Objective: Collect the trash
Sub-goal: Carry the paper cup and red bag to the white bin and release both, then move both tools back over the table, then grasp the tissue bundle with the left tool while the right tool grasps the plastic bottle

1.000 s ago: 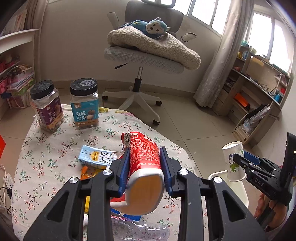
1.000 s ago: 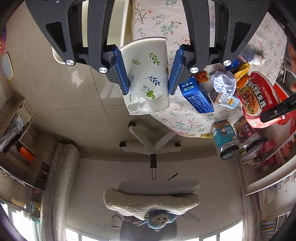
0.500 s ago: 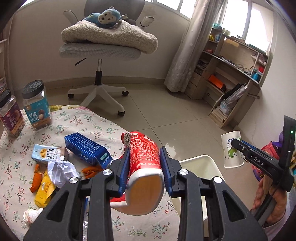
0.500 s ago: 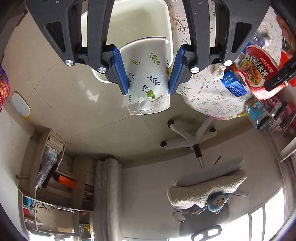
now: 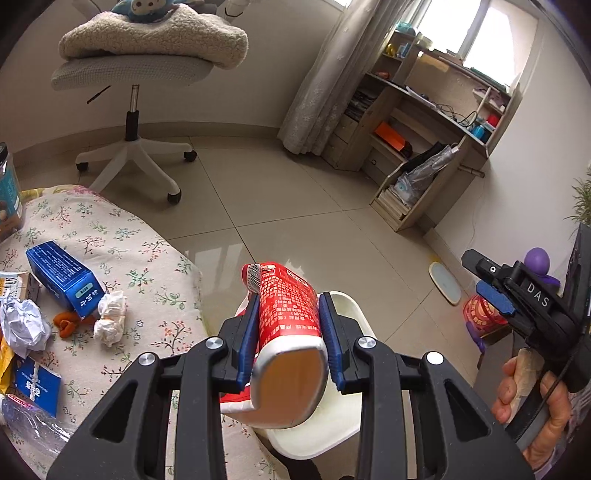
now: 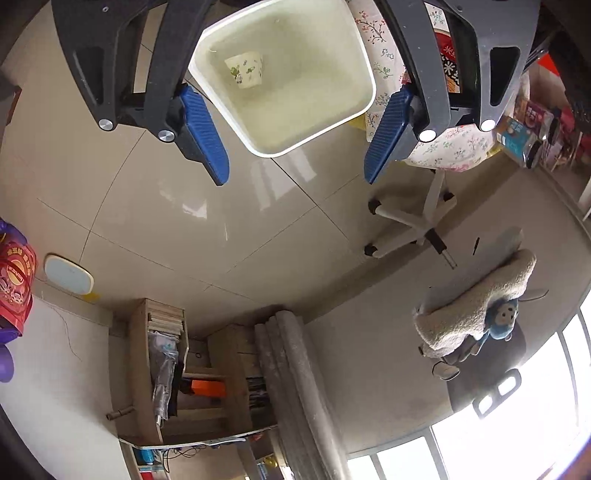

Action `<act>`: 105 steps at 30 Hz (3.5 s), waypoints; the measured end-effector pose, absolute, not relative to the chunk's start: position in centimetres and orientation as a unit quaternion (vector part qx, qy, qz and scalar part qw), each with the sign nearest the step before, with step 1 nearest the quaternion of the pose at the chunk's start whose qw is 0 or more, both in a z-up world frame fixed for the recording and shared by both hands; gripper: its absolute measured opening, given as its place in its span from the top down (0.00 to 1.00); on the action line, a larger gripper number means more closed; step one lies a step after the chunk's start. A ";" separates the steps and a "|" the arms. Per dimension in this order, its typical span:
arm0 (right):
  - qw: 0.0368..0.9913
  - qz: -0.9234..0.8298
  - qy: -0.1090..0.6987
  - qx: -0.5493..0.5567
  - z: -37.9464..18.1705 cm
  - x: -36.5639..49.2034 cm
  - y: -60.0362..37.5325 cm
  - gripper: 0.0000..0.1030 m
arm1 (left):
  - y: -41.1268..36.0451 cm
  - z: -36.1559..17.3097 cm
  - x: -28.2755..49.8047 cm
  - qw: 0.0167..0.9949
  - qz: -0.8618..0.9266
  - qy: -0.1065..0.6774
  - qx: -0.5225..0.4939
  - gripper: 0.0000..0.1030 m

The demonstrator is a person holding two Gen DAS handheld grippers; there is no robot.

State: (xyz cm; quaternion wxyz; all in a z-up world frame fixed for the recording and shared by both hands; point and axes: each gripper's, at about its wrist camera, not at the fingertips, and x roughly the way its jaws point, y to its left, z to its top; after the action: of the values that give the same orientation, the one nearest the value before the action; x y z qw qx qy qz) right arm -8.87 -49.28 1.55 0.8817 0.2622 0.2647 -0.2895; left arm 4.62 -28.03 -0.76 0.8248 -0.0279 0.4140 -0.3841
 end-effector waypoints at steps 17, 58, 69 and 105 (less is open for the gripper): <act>0.870 -0.350 0.240 0.249 2.0 -10.8 -50.4 0.10 | -31.9 -1.4 3.5 0.818 -0.381 0.429 -0.017 0.39; 0.935 -0.175 0.307 0.016 -1.4 4.6 -23.9 0.07 | -5.0 -1.9 9.8 0.927 -0.059 0.370 0.021 0.12; 0.930 -0.089 0.351 -0.055 -3.3 6.4 -18.2 0.07 | 2.4 -5.2 11.1 0.892 -0.027 0.445 0.073 0.12; 0.742 0.273 0.582 -0.192 -14.7 8.0 -7.1 0.40 | 6.9 -14.8 10.5 0.755 -0.219 0.579 0.216 0.54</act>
State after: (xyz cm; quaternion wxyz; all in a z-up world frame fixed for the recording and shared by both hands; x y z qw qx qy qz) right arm 8.02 -7.11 -14.70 0.7418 -0.1921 0.5815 0.2733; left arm 10.54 6.91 -14.85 0.7551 0.2164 0.5789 -0.2189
